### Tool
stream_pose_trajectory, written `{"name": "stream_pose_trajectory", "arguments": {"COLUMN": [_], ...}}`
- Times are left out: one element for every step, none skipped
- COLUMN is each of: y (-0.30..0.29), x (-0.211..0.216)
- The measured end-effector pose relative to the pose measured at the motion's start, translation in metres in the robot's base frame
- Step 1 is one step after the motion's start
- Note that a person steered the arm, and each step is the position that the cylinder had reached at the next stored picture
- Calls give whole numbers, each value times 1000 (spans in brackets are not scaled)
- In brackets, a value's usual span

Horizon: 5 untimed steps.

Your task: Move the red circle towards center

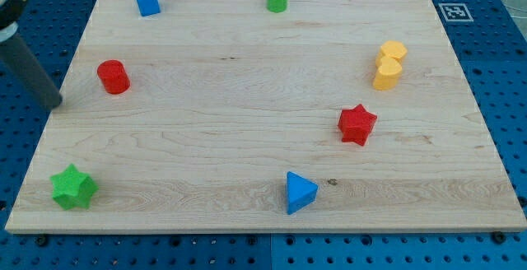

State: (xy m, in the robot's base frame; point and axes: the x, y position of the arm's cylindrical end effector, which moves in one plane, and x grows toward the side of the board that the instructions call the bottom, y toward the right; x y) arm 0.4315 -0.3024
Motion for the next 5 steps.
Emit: {"name": "stream_pose_trajectory", "arguments": {"y": [2, 28, 69, 98, 100], "x": [-30, -25, -25, -25, -31]}}
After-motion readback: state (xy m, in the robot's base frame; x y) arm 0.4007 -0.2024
